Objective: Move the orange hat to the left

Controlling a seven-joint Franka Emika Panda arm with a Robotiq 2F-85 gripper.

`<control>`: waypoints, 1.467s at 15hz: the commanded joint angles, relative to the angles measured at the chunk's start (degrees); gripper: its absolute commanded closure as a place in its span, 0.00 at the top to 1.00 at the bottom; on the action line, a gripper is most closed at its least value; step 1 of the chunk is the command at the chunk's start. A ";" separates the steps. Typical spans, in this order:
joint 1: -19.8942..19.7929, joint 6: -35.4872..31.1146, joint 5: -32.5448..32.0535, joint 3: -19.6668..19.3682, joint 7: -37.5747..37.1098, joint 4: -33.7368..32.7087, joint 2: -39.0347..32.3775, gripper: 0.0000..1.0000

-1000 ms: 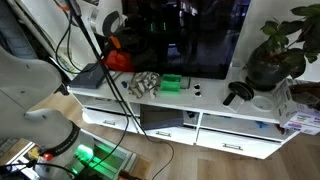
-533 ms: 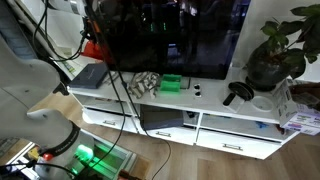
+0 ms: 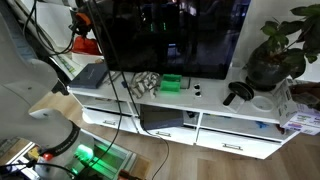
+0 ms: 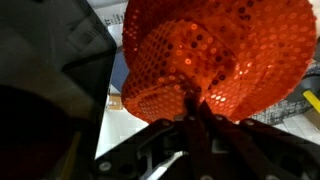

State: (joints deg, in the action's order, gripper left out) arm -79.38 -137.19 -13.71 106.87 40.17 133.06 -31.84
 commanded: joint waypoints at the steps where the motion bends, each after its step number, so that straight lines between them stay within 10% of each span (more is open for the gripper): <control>1: 1.28 0.38 -2.48 -1.04 -1.77 -0.25 -1.59 0.06; 13: 28.57 5.61 1.52 -13.68 -7.22 -10.13 5.45 0.02; 22: 62.73 4.14 -3.49 -44.48 -20.92 -13.22 15.78 0.02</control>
State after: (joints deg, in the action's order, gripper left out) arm -27.72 -132.54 -15.29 73.67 23.88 120.96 -21.52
